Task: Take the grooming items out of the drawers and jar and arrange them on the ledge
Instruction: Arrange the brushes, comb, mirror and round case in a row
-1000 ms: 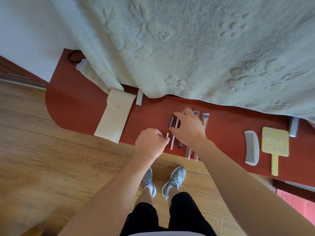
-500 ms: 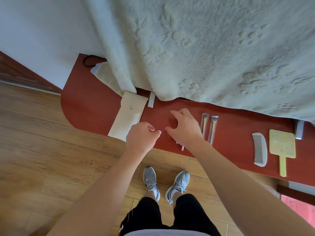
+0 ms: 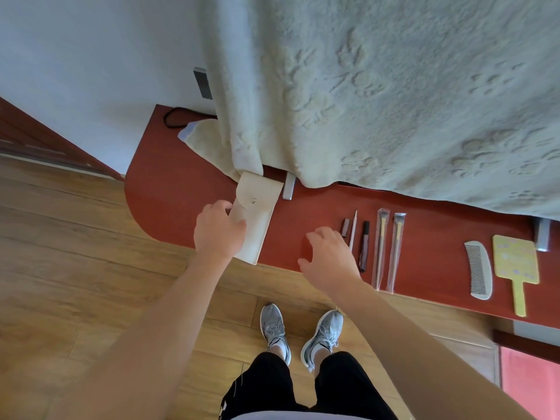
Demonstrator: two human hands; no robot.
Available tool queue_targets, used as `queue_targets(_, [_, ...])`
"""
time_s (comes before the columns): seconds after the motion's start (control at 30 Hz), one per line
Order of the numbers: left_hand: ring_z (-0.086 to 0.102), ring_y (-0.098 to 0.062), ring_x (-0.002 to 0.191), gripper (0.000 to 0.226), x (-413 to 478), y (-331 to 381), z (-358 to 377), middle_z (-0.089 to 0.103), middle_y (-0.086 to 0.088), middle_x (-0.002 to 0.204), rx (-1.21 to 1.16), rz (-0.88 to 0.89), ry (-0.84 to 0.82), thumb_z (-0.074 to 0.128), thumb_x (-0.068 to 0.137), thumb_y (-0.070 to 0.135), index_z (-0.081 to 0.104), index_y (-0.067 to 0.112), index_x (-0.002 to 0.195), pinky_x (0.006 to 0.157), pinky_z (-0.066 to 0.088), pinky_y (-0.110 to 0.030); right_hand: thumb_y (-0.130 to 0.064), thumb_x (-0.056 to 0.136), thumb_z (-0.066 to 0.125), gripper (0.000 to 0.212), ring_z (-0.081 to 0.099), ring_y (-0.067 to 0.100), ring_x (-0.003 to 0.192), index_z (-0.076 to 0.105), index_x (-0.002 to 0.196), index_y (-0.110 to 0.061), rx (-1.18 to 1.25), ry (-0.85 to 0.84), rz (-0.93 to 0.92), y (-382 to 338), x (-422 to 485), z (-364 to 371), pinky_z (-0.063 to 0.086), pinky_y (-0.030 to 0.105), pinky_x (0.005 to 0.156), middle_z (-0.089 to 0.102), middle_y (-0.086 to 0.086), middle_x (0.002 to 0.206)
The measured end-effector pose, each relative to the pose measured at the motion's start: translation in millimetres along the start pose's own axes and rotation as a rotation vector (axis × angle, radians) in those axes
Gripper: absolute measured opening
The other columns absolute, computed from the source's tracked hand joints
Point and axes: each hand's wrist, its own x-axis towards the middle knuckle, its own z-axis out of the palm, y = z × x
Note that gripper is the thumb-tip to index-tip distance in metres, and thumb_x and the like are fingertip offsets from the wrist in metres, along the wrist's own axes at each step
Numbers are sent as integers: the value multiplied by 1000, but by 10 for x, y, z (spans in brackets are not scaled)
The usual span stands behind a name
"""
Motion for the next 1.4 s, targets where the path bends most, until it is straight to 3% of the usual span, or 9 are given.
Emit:
queue_targets(0.3, [66,-25,82,17,177,9,-11,69,-2,84,-199,-57,-156,68,76,14,69,12,92,62,51,-39,-27,95,55,46,35,20,133,49,139,-15,-22,26,22,-48,-124,189,40,31,107,37,1,148])
queue_targets(0.43, [62,-11,83,27,162,24,-32,67,6,95,-242,-74,-191,70,77,14,65,18,104,58,44,-25,-27,97,54,46,33,20,134,48,140,-14,11,43,16,-27,-158,215,37,31,108,37,1,149])
queue_targets(0.73, [63,-4,80,36,-35,83,42,69,6,97,-301,-72,-151,75,81,17,64,14,115,59,44,-20,-29,97,53,38,37,22,129,55,132,-14,12,113,-9,9,-216,293,35,32,108,45,1,142])
queue_targets(1.0, [64,-11,86,38,-271,252,156,69,4,104,-315,-1,-145,76,84,17,61,13,118,63,45,-19,-47,86,65,69,31,21,137,42,144,-18,91,236,113,553,-404,-96,32,39,114,39,1,147])
queue_targets(1.17, [66,-9,86,37,-301,510,314,70,5,99,-355,11,-190,75,82,16,62,14,117,63,46,-21,-52,79,71,90,17,20,144,27,150,-19,57,128,230,1175,-553,-408,26,40,117,24,0,155])
queue_targets(1.4, [65,-8,85,37,-377,770,539,69,5,98,-410,-31,-227,76,82,16,63,14,117,66,49,-24,-49,79,71,94,17,20,145,23,153,-15,55,40,299,1551,-670,-438,28,39,117,21,0,157])
